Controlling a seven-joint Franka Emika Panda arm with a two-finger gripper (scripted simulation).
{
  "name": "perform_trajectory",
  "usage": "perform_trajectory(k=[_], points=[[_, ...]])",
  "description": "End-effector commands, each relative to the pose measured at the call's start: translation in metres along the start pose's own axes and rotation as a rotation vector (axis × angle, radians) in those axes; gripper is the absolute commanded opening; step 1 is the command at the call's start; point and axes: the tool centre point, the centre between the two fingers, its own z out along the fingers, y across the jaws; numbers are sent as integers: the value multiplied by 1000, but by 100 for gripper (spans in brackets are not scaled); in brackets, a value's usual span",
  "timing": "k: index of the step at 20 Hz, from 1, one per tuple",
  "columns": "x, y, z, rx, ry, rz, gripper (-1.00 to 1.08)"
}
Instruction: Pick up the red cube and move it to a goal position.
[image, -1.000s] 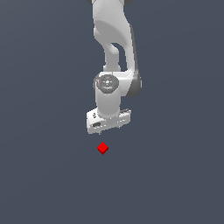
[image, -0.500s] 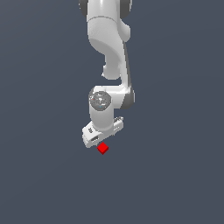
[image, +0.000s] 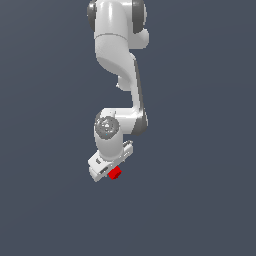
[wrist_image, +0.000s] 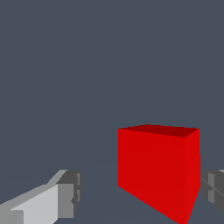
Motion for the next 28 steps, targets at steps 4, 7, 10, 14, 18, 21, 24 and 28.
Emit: perform_trajectory(k=[4, 7, 10, 14, 18, 21, 24, 28], points=[[10, -7, 17, 17, -4, -66, 100], [11, -7, 19, 17, -4, -74, 100], [11, -6, 19, 17, -4, -74, -100], [11, -6, 19, 17, -4, -74, -100], [11, -6, 19, 17, -4, -74, -100], [11, -7, 18, 17, -4, -74, -100], [10, -8, 16, 17, -4, -74, -100], [6, -13, 11, 17, -4, -74, -100]])
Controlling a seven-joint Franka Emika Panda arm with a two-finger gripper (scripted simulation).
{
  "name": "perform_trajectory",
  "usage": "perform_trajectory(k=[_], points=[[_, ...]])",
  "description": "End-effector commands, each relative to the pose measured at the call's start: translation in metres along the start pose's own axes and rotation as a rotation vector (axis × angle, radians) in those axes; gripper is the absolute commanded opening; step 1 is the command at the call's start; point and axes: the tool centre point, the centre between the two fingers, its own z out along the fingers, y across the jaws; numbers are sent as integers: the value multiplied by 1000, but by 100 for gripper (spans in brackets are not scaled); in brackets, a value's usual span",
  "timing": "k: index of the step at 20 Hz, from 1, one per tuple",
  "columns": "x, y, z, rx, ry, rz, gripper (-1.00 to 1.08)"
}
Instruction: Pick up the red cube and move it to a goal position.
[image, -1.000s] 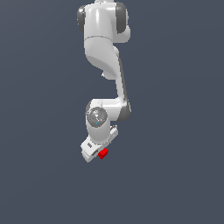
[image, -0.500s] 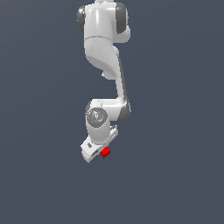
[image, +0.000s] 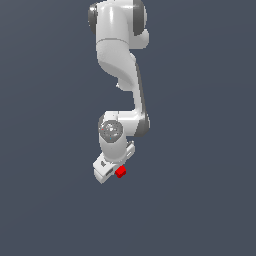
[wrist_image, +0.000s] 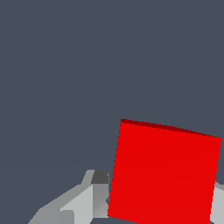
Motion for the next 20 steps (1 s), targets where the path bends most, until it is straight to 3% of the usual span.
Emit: perform_trajectory(k=[1, 20], points=[[-3, -4, -4, -1, 0, 0, -100], [-51, -77, -77, -2, -1, 0, -100]])
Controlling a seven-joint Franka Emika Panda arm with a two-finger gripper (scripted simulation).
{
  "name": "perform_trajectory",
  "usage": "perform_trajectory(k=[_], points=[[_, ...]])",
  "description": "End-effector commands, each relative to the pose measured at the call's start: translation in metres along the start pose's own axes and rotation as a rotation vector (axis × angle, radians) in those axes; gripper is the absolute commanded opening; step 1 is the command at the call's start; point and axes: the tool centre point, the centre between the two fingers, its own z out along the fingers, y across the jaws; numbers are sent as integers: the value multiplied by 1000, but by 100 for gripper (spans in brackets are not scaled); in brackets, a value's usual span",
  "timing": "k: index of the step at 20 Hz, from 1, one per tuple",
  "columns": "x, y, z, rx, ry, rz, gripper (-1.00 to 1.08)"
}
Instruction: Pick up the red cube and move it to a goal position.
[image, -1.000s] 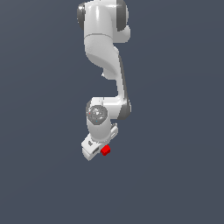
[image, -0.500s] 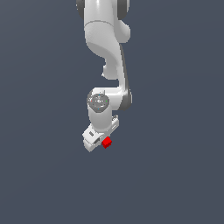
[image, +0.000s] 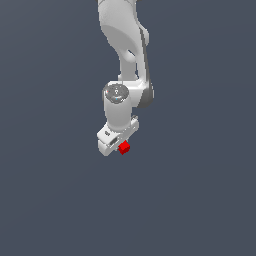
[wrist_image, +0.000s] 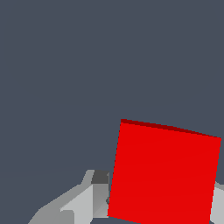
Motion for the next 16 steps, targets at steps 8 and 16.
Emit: perform_trajectory(k=[8, 16], points=[[-21, -32, -33, -1, 0, 0, -100], [-25, -40, -43, 0, 1, 0, -100]])
